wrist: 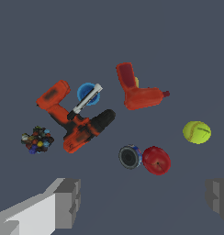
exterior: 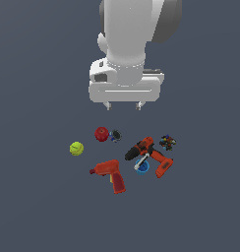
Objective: Pick up a designated object from a clutter of objects.
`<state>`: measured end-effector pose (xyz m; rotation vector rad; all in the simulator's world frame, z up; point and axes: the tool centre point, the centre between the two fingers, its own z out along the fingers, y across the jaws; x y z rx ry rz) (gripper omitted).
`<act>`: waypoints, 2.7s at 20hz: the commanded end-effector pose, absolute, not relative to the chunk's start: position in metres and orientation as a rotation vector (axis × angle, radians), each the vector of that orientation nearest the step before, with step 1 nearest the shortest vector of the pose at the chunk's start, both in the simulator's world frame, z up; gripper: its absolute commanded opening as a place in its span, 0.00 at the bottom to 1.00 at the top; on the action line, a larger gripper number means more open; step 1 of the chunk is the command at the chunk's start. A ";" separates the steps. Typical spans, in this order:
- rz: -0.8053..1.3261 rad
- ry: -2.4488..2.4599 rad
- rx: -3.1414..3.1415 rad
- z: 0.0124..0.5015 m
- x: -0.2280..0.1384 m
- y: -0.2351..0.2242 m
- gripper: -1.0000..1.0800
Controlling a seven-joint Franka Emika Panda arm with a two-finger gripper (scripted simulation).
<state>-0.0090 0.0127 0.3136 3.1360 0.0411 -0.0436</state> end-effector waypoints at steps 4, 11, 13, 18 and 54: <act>-0.057 0.030 3.131 0.311 -0.011 0.010 0.96; -0.116 -0.021 3.110 0.300 -0.019 -0.004 0.96; -0.112 -0.017 3.111 0.300 -0.018 -0.003 0.96; -0.106 -0.004 3.107 0.290 -0.014 0.008 0.96; -0.002 0.277 3.128 0.096 -0.041 0.248 0.96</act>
